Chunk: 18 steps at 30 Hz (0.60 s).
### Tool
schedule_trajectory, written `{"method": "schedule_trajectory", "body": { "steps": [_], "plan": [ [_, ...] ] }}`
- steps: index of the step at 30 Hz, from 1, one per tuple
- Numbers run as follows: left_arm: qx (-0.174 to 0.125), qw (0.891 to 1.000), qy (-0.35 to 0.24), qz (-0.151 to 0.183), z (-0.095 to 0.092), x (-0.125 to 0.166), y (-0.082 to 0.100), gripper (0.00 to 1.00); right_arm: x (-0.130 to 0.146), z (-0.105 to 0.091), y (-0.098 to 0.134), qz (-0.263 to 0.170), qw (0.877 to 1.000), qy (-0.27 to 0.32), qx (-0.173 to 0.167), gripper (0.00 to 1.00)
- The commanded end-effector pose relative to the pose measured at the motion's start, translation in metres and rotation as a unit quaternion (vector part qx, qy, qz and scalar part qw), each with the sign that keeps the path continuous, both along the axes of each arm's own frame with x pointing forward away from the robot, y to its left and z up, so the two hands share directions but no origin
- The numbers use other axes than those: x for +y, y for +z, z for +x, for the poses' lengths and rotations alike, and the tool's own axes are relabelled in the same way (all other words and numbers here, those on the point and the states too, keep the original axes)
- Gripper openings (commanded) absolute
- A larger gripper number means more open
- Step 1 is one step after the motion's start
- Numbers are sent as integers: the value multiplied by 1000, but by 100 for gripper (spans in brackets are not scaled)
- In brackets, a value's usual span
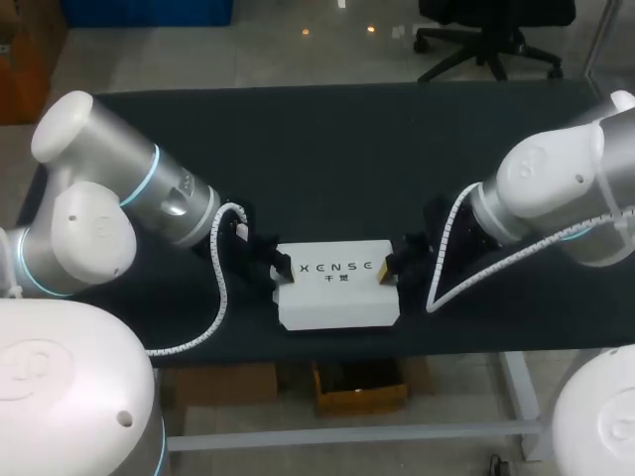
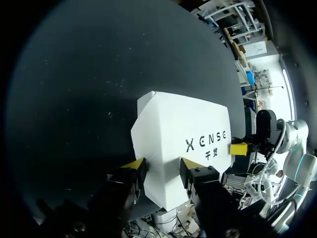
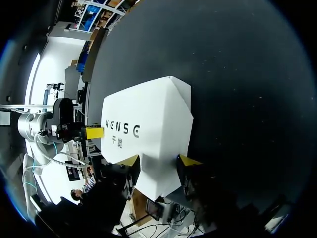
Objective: Assemble the packaging by folding the flat box into shape, placing the metal phone stand inside, and closing the box properly
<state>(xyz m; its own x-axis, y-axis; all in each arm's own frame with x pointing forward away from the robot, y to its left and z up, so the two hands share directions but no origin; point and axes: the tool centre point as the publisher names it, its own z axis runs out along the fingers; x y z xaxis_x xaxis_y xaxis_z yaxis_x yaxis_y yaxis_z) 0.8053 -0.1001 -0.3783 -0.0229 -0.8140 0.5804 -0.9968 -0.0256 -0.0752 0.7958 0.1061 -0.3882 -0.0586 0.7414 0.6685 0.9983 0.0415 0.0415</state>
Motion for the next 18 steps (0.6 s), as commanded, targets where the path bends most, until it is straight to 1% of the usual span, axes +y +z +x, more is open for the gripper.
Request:
{"method": "schedule_trajectory", "body": {
  "steps": [1, 5, 10, 18],
  "plan": [
    [0, 1000, 0, 1, 0, -3, -4, 42, 2, 2, -1, 2, 1000, 1, 1, 45],
    [-1, 1000, 0, 1, 1, -3, -3, 42, 2, 2, -1, 2, 1000, 1, 1, 46],
    [-6, 1000, 2, 2, 2, -4, -1, 44, 3, 1, -1, 3, 1000, 2, 0, 49],
    [-9, 1000, 2, -2, 1, -3, 0, 45, 3, 0, 0, 6, 1000, 4, -1, 48]
  ]
}}
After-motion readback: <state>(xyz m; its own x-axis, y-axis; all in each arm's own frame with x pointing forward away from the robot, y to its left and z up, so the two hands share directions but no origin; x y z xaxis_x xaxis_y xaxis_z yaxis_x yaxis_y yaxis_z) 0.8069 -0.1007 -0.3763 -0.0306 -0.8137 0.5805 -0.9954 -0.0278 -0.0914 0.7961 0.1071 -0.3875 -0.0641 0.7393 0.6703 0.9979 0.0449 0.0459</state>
